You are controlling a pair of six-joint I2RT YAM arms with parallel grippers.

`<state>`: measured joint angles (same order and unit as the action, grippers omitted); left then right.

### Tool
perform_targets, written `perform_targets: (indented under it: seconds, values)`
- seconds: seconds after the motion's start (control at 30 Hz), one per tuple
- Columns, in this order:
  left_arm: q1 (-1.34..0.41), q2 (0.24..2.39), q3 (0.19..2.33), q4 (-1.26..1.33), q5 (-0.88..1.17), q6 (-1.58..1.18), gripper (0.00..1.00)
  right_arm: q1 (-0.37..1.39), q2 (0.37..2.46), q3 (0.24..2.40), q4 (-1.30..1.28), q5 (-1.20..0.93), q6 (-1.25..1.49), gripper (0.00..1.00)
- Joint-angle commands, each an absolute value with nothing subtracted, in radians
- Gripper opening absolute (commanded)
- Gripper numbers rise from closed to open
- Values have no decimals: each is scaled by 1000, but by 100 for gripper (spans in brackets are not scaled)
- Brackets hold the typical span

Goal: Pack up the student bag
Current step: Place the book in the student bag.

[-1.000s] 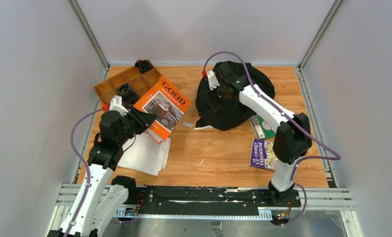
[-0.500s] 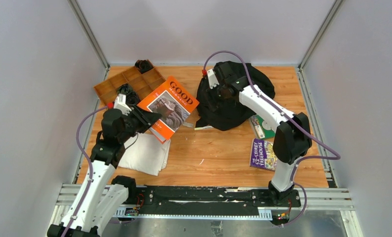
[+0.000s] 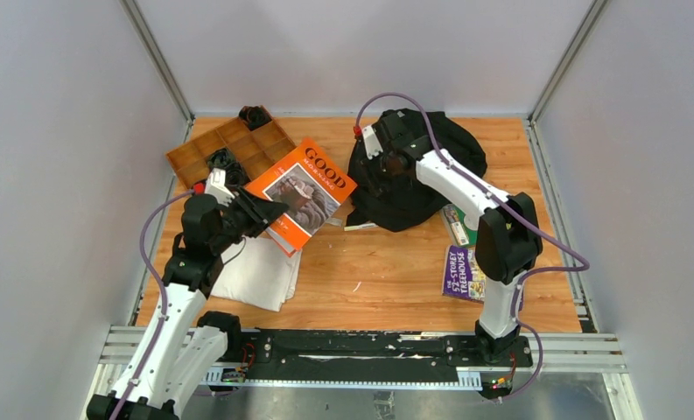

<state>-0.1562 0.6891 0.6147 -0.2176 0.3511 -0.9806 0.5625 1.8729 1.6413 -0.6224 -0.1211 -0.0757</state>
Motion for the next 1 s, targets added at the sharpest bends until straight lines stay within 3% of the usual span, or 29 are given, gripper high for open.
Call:
perform_targets:
  seconds: [0.0, 0.07, 0.1, 0.17, 0.33, 0.63, 0.97]
  values:
    - [-146, 677, 626, -151, 394, -989, 21, 564, 1886, 1690, -623, -96, -81, 47]
    - [-146, 677, 625, -144, 403, -994, 21, 565, 1894, 1696, -624, -97, -84, 39]
    - [-146, 679, 624, -134, 413, -994, 21, 565, 1898, 1700, -628, -91, -87, 29]
    - [-146, 683, 628, -119, 437, -1000, 21, 564, 1902, 1723, -653, -53, -107, 0]
    - [-146, 727, 647, -64, 512, -984, 21, 564, 1819, 1775, -690, -1, -101, 0]
    - [-146, 926, 685, 131, 650, -1108, 19, 558, 1616, 1687, -546, -14, 44, 0]
    - [-174, 1180, 749, 259, 690, -1218, 16, 553, 1625, 1727, -507, -28, 89, 0]
